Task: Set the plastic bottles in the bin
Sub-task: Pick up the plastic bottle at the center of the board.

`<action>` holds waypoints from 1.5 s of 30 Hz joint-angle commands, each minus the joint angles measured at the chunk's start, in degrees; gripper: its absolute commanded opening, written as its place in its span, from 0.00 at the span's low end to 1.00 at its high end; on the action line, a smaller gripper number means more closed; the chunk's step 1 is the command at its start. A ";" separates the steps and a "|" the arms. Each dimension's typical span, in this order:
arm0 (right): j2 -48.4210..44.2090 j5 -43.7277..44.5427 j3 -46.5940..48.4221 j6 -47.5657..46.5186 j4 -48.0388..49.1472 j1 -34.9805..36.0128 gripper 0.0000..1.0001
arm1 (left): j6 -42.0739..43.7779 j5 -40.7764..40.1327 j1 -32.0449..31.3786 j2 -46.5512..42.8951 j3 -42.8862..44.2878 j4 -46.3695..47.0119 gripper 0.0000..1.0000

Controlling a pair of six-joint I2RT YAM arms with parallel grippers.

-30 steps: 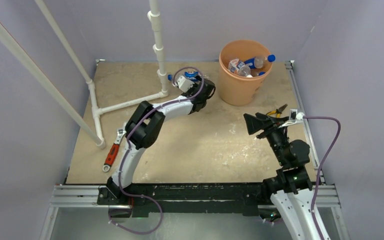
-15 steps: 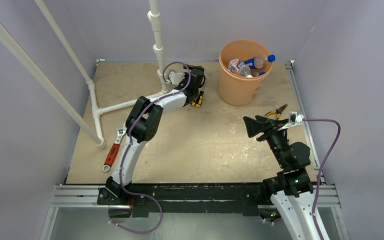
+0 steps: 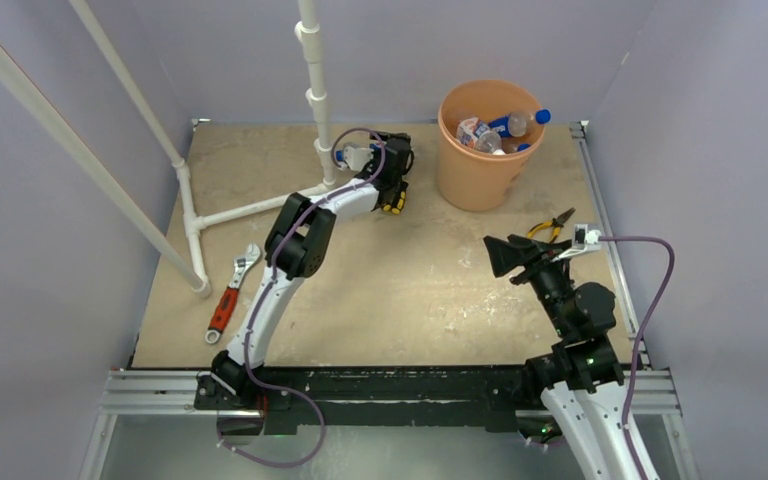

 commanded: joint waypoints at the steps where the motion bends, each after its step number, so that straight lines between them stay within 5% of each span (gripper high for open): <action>1: -0.26 0.50 -0.24 0.03 0.78 0.37 0.73 | -0.90 -0.03 0.80 2.55 4.81 -0.54 0.97; 23: 0.00 1.11 -0.73 -0.20 0.84 0.39 0.73 | -0.13 2.40 2.30 2.05 -0.62 10.35 0.35; 45: -6.58 3.37 4.46 -0.79 -6.21 0.37 0.73 | 0.90 7.61 2.45 -21.57 -24.97 34.93 0.21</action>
